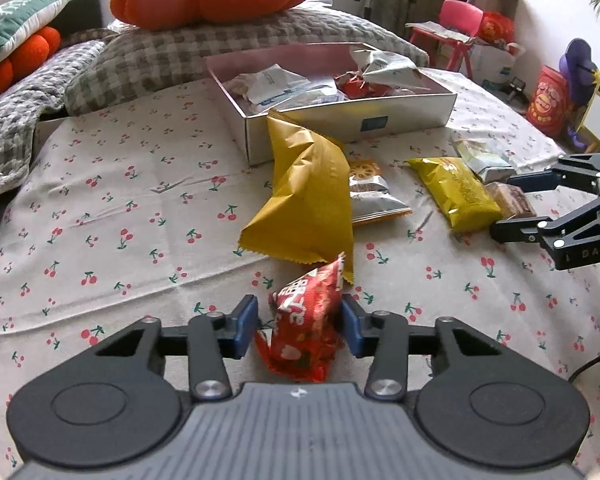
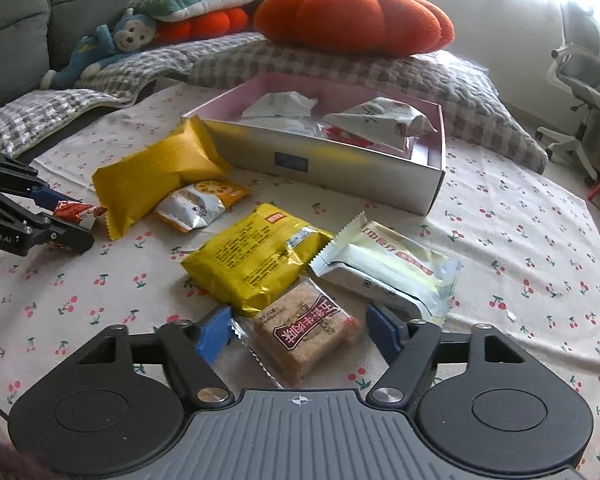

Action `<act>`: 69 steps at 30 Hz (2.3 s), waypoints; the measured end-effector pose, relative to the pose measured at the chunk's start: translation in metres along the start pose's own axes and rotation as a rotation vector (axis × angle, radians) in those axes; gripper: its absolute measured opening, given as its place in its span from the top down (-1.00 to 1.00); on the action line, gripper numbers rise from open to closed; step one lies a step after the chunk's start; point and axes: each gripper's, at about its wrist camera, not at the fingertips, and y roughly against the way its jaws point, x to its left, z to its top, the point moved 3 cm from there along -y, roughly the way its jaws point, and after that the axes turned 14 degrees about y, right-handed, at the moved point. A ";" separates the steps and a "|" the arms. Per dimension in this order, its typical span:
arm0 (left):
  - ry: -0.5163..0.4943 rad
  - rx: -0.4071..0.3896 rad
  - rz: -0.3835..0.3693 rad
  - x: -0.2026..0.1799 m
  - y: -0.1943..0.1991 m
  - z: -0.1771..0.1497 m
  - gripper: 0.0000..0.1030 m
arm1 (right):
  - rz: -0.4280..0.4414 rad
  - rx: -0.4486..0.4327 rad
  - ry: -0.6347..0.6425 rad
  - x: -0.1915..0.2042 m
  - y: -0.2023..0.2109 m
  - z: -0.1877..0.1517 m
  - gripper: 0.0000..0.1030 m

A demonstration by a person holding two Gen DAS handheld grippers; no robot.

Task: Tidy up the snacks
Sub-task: 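Grasp the red candy packet with left tool while right tool grasps brown cake packet, then carry the red candy packet and brown cake packet over the pink box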

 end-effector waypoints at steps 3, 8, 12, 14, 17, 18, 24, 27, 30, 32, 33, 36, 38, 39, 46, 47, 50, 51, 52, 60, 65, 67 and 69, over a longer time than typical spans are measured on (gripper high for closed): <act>-0.012 -0.002 0.003 -0.003 0.001 0.000 0.30 | -0.004 -0.004 0.013 0.002 0.002 0.001 -0.19; -0.004 0.007 -0.011 -0.005 0.004 0.002 0.40 | 0.010 -0.009 0.003 0.001 0.006 0.004 -0.09; -0.007 0.012 -0.014 -0.006 0.008 0.002 0.41 | 0.014 -0.015 -0.002 0.000 0.010 0.006 -0.07; -0.001 0.009 -0.018 -0.006 0.011 0.003 0.42 | 0.021 -0.018 -0.012 -0.001 0.012 0.007 -0.06; 0.021 0.002 -0.030 -0.004 0.015 0.005 0.42 | 0.022 -0.021 -0.018 -0.003 0.017 0.008 -0.05; 0.026 0.000 -0.033 -0.004 0.016 0.005 0.42 | 0.022 -0.021 -0.020 -0.003 0.019 0.009 -0.05; 0.040 -0.023 -0.061 -0.008 0.030 0.011 0.43 | 0.022 -0.037 -0.034 -0.007 0.027 0.014 -0.05; 0.050 -0.040 -0.071 -0.009 0.036 0.015 0.43 | 0.026 -0.047 -0.043 -0.009 0.030 0.018 -0.05; 0.060 -0.054 -0.081 -0.010 0.039 0.018 0.43 | 0.031 -0.059 -0.053 -0.011 0.033 0.022 -0.05; 0.067 -0.059 -0.083 -0.012 0.039 0.020 0.43 | 0.028 -0.067 -0.058 -0.012 0.035 0.025 -0.05; 0.069 -0.060 -0.085 -0.013 0.039 0.021 0.43 | 0.027 -0.071 -0.061 -0.013 0.035 0.027 -0.05; 0.075 -0.068 -0.084 -0.015 0.039 0.025 0.43 | 0.024 -0.081 -0.069 -0.017 0.036 0.032 -0.05; 0.080 -0.077 -0.084 -0.019 0.039 0.029 0.43 | 0.021 -0.089 -0.074 -0.019 0.036 0.036 -0.05; 0.082 -0.082 -0.083 -0.021 0.039 0.032 0.43 | 0.018 -0.092 -0.077 -0.021 0.036 0.038 -0.05; 0.086 -0.120 -0.076 -0.035 0.037 0.055 0.43 | 0.004 -0.115 -0.106 -0.030 0.033 0.057 -0.05; 0.086 -0.133 -0.070 -0.038 0.036 0.061 0.43 | 0.002 -0.119 -0.111 -0.031 0.032 0.061 -0.05; 0.109 -0.164 -0.062 -0.045 0.033 0.077 0.43 | -0.002 -0.136 -0.144 -0.034 0.027 0.077 -0.05; 0.116 -0.172 -0.059 -0.047 0.030 0.082 0.43 | -0.003 -0.143 -0.153 -0.035 0.025 0.082 -0.05; 0.121 -0.177 -0.056 -0.050 0.028 0.086 0.43 | -0.005 -0.151 -0.162 -0.036 0.023 0.087 -0.05; 0.200 -0.203 -0.016 -0.056 0.002 0.106 0.43 | -0.013 -0.172 -0.243 -0.050 0.005 0.116 -0.06; 0.286 -0.218 0.003 -0.055 -0.012 0.119 0.43 | -0.036 -0.162 -0.271 -0.062 -0.013 0.122 -0.06; 0.310 -0.224 0.005 -0.055 -0.018 0.124 0.43 | -0.046 -0.156 -0.284 -0.066 -0.020 0.122 -0.06; 0.338 -0.229 0.011 -0.054 -0.026 0.128 0.42 | -0.053 -0.149 -0.295 -0.071 -0.028 0.122 -0.06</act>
